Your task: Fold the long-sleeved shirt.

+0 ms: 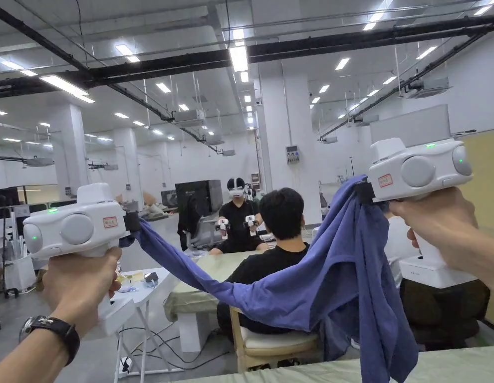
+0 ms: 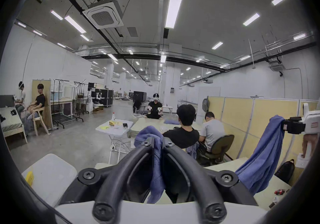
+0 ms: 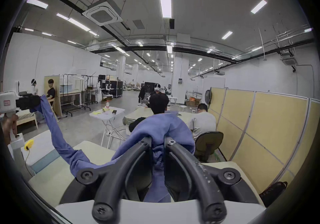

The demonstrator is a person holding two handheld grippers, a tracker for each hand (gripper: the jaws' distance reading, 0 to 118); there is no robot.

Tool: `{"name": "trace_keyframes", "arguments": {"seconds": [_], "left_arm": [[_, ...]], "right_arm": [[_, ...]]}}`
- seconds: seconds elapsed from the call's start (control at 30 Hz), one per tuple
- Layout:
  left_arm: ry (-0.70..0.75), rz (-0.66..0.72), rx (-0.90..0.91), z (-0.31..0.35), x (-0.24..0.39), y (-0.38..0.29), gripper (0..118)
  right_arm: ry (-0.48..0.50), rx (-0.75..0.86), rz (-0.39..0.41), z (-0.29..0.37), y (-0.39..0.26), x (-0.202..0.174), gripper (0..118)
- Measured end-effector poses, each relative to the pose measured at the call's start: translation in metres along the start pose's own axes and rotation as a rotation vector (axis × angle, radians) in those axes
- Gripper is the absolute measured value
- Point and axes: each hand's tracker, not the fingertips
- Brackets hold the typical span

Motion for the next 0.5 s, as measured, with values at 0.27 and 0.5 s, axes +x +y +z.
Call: {"name": "trace_keyframes", "arguments": {"seconds": [0.27, 0.5], "left_arm": [[-0.006, 0.001, -0.038, -0.085, 0.001, -0.049, 7], [-0.035, -0.011, -0.156, -0.125, 0.013, -0.142, 7]], "right_arm": [[-0.002, -0.069, 0.003, -0.100, -0.045, 0.007, 14], [0.049, -0.220, 0.033, -0.168, -0.146, -0.002, 14]]}}
